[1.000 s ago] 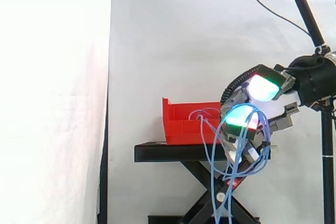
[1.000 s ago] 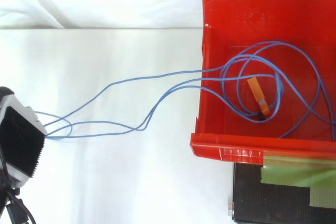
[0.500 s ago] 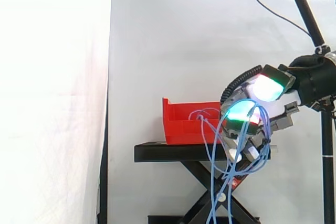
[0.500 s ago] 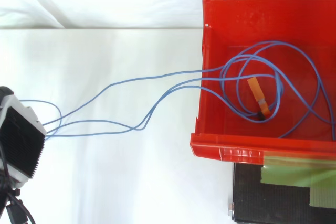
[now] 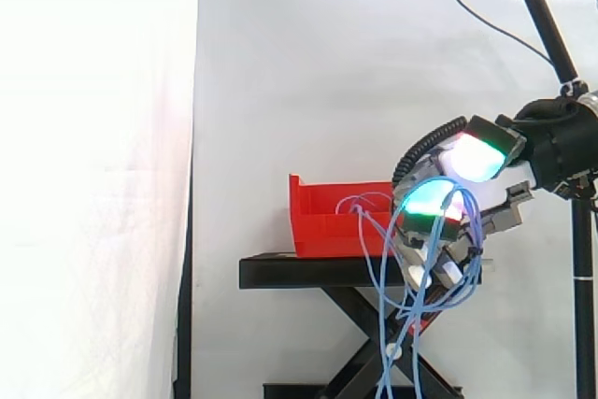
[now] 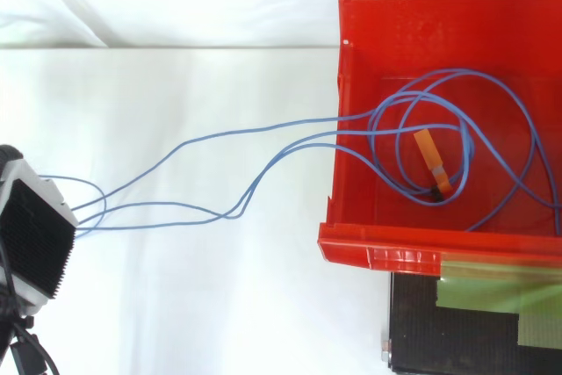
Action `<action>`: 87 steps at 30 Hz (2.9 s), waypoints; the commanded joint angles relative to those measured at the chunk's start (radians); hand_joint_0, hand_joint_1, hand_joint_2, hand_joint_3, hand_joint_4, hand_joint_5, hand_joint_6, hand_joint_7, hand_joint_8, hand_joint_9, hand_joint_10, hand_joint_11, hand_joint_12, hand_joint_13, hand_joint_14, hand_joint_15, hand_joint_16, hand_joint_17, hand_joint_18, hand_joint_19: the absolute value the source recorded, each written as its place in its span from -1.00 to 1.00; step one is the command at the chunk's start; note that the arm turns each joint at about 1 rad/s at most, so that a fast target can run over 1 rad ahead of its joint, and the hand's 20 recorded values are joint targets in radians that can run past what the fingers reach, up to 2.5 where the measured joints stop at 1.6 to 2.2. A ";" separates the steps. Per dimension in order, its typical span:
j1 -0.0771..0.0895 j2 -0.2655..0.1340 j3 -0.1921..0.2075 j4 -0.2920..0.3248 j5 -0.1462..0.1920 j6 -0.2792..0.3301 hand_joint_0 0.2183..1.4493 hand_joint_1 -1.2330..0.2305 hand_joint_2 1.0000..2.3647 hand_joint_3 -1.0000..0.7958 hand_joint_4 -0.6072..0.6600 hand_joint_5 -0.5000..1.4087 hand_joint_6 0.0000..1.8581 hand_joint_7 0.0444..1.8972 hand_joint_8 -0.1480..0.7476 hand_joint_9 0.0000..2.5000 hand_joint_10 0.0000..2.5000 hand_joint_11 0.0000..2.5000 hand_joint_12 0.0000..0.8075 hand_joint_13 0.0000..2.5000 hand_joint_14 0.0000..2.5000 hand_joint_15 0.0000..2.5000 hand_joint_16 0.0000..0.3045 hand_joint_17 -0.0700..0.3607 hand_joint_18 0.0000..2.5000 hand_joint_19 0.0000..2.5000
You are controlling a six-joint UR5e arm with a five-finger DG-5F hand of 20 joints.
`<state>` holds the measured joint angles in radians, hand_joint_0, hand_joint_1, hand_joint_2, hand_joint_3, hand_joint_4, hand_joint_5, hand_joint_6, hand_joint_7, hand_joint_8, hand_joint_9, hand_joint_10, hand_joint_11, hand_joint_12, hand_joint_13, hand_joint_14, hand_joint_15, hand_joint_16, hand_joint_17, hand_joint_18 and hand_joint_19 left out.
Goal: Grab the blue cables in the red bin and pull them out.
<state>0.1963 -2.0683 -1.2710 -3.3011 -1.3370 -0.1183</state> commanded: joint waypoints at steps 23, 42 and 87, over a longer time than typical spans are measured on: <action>0.000 0.001 0.001 0.001 -0.002 -0.001 -0.35 -0.69 -1.00 -1.00 0.34 0.53 -0.53 -0.32 -0.12 -0.28 -0.98 -0.30 -0.10 -0.43 -0.98 -0.46 -0.62 -0.08 -0.48 -0.25; 0.000 0.001 -0.001 0.001 -0.002 0.001 -0.31 -0.75 -1.00 -1.00 0.34 0.44 -0.36 -0.39 -0.12 -0.29 -0.98 -0.29 -0.11 -0.43 -0.98 -0.46 -0.63 -0.09 -0.48 -0.25; -0.001 0.001 0.001 0.003 -0.002 0.001 -0.36 -0.75 -1.00 -1.00 0.37 0.34 -0.46 -0.40 -0.09 -0.33 -0.98 -0.27 -0.09 -0.44 -0.98 -0.46 -0.61 -0.06 -0.47 -0.25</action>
<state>0.1948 -2.0685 -1.2709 -3.2981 -1.3391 -0.1173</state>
